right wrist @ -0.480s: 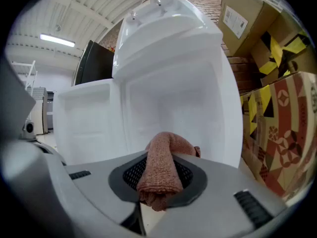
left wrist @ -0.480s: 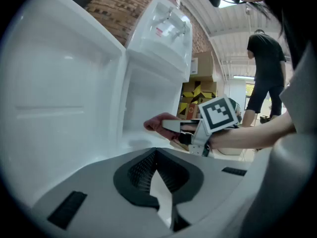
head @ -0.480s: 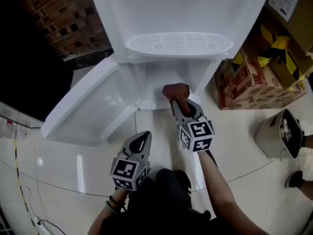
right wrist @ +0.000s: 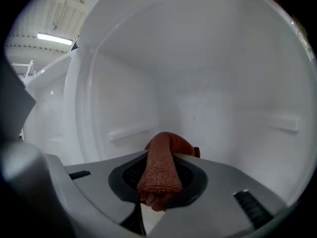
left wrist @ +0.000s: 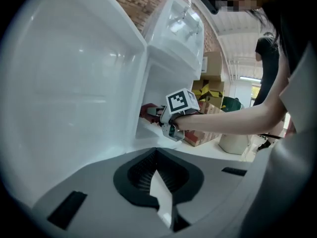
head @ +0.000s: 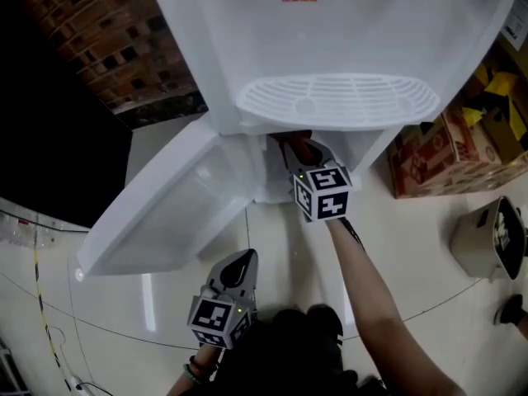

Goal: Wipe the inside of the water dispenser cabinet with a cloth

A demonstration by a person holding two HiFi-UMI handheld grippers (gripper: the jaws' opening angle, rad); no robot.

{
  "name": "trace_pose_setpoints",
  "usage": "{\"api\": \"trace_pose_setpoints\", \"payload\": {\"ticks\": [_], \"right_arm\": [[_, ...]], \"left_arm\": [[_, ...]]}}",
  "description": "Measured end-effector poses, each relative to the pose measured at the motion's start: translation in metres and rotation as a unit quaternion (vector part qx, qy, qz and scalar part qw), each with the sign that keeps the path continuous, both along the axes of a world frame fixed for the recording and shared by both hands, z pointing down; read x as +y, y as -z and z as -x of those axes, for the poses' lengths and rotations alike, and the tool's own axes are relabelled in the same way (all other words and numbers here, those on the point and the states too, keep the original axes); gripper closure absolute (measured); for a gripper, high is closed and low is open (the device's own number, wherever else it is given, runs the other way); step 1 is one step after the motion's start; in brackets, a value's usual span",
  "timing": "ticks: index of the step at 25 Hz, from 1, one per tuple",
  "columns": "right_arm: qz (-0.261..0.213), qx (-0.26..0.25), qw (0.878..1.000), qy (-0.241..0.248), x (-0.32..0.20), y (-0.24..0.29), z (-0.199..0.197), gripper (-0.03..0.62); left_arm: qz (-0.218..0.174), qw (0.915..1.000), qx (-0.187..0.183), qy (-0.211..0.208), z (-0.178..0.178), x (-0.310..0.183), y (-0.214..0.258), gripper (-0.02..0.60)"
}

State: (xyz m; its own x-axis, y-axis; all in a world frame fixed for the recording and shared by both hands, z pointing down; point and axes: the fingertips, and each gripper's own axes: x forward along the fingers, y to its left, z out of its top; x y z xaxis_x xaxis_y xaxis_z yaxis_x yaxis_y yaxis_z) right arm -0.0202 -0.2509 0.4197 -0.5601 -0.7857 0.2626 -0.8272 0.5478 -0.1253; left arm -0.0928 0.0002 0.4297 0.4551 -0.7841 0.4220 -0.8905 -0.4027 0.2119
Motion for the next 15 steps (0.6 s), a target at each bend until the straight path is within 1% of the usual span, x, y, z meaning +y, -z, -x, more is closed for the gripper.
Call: {"api": "trace_pose_setpoints", "payload": {"ticks": [3, 5, 10, 15], "right_arm": [[0.014, 0.015, 1.0, 0.003, -0.011, -0.011, 0.007, 0.52], [0.036, 0.031, 0.999, 0.003, -0.013, -0.025, 0.009, 0.522], [0.101, 0.062, 0.993, 0.0, -0.003, -0.064, 0.008, 0.52], [0.125, 0.081, 0.989, 0.011, 0.03, -0.077, 0.007, 0.52]], "left_arm": [[-0.001, 0.9998, 0.002, -0.021, -0.004, -0.002, 0.001, 0.602], [-0.001, 0.9997, 0.001, -0.026, -0.002, -0.005, 0.0, 0.602], [-0.006, 0.9998, 0.002, -0.018, 0.005, -0.014, 0.0, 0.602], [-0.001, 0.9999, 0.005, 0.01, 0.012, -0.016, -0.008, 0.603]]}}
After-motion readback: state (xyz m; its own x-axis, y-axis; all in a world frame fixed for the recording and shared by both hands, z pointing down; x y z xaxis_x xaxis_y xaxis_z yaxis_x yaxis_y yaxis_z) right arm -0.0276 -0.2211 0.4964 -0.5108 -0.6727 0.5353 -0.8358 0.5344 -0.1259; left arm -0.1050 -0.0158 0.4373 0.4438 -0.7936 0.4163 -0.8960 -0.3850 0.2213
